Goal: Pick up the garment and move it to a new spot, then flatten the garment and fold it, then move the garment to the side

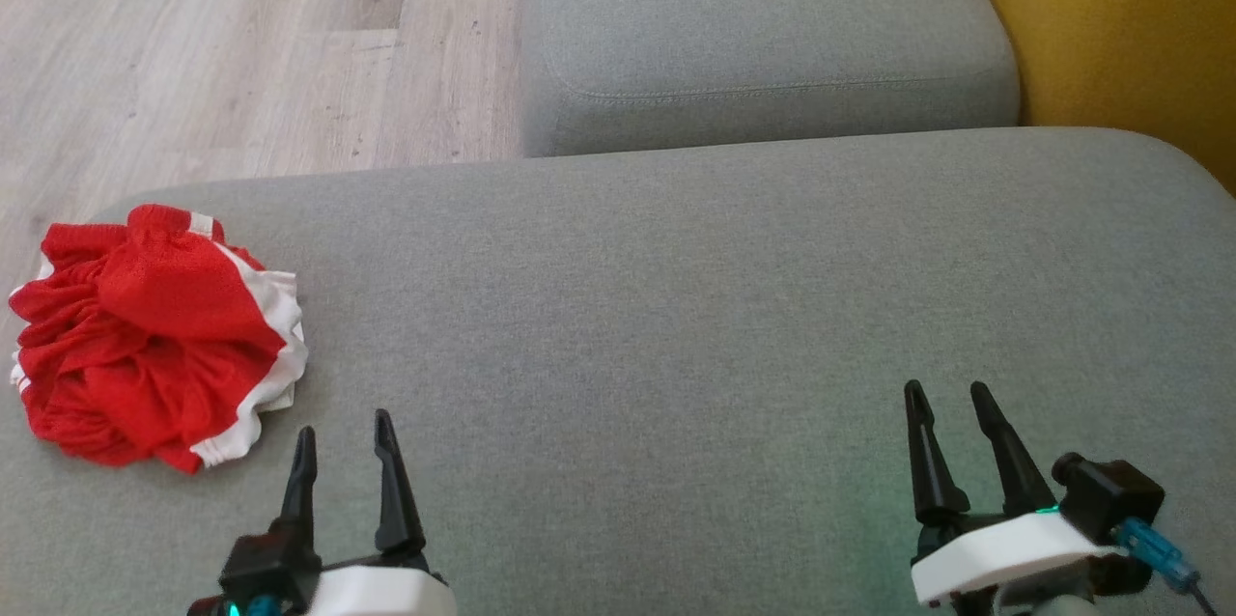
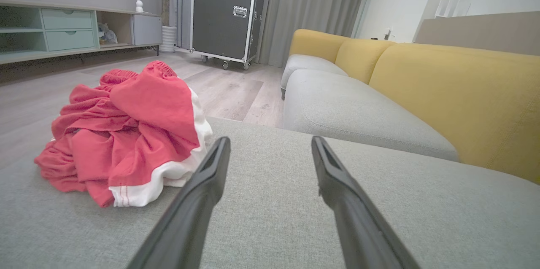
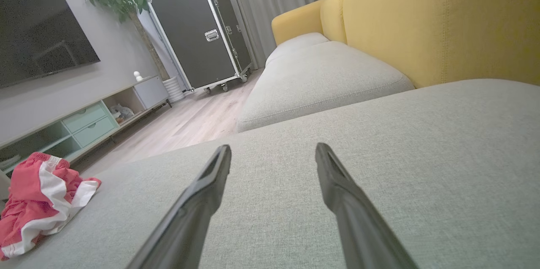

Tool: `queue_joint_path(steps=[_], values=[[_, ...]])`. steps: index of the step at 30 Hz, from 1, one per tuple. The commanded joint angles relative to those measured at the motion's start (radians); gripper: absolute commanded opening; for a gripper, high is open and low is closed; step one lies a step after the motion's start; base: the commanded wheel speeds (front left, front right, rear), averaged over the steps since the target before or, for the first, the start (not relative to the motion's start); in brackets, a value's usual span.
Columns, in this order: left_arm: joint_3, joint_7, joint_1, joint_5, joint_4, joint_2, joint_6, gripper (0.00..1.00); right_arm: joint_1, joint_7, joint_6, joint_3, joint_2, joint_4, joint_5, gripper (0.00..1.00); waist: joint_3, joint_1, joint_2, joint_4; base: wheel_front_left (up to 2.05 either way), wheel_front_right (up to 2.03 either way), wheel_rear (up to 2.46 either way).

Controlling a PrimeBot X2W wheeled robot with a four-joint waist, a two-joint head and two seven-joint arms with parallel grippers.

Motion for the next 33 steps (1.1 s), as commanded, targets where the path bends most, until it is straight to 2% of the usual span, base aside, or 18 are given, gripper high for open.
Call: queue_joint_path(steps=[1, 18, 30, 33], values=[[0.014, -0.013, -0.024, 0.031, -0.030, 0.006, 0.011, 1.00, -0.032, -0.017, -0.001, 0.018, -0.009, -0.029, -0.031, 1.00, 0.000, 0.0000, -0.0001, 0.001, 0.00, 0.00, 0.00], [-0.020, -0.062, -0.011, 0.214, -0.010, 0.007, 0.051, 1.00, -0.028, -0.066, -0.001, 0.023, -0.010, -0.010, -0.235, 1.00, -0.013, 0.0000, -0.0001, 0.001, 0.00, 0.00, 0.00], [-0.019, -0.062, -0.015, 0.205, 0.013, 0.007, 0.047, 1.00, -0.028, -0.066, -0.001, 0.011, -0.010, -0.001, -0.235, 1.00, -0.008, 0.0000, -0.0001, 0.002, 0.00, 0.00, 0.00], [-0.027, -0.062, -0.019, 0.207, 0.023, 0.007, 0.042, 1.00, -0.017, -0.066, -0.001, -0.002, -0.010, 0.001, -0.237, 1.00, -0.010, 0.0000, -0.0001, 0.024, 0.00, 0.00, 0.00]])
